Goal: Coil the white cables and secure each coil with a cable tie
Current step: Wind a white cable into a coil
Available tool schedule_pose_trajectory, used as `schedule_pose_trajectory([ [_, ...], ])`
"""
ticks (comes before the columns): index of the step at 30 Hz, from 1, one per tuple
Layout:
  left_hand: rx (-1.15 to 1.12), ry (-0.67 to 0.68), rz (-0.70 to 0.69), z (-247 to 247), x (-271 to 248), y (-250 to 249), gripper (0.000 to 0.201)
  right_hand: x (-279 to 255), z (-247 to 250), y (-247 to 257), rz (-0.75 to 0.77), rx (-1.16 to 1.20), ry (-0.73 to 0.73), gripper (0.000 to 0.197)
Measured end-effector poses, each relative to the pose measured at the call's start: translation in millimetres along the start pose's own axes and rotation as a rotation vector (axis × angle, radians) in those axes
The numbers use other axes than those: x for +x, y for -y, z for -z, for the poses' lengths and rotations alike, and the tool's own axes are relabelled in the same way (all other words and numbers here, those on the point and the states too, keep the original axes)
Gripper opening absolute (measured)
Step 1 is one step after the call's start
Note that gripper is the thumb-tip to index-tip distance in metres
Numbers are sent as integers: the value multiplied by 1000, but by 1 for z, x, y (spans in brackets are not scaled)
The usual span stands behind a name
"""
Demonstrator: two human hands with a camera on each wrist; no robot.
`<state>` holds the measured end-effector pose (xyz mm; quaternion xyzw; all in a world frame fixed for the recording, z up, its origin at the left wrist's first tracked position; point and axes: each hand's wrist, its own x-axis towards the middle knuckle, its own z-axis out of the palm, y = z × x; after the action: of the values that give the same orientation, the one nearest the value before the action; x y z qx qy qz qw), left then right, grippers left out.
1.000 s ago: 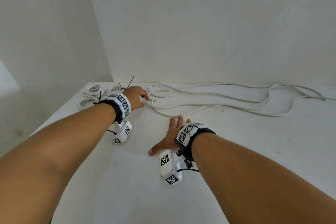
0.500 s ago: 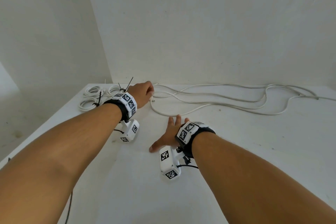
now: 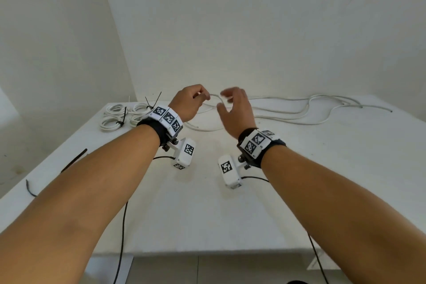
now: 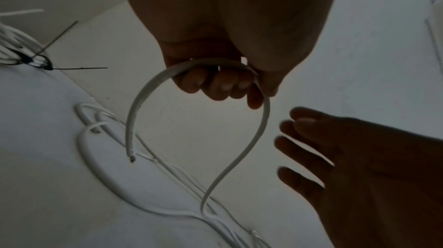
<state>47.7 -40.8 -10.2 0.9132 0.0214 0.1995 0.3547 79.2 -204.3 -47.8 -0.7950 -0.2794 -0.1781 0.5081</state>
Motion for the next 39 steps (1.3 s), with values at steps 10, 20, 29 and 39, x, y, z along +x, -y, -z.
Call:
schedule_pose_trajectory([
  [10, -410, 45, 25, 1, -46, -49, 39, 17, 64, 18, 78, 201, 156, 15],
  [20, -889, 241, 228, -17, -90, -61, 42, 21, 83, 11, -111, 573, -121, 11],
  [29, -1403, 343, 95, -7, -96, -104, 29, -19, 71, 16, -81, -10, 310, 37],
  [39, -887, -125, 95, -35, -84, -62, 35, -61, 53, 16, 149, -399, 639, 35],
])
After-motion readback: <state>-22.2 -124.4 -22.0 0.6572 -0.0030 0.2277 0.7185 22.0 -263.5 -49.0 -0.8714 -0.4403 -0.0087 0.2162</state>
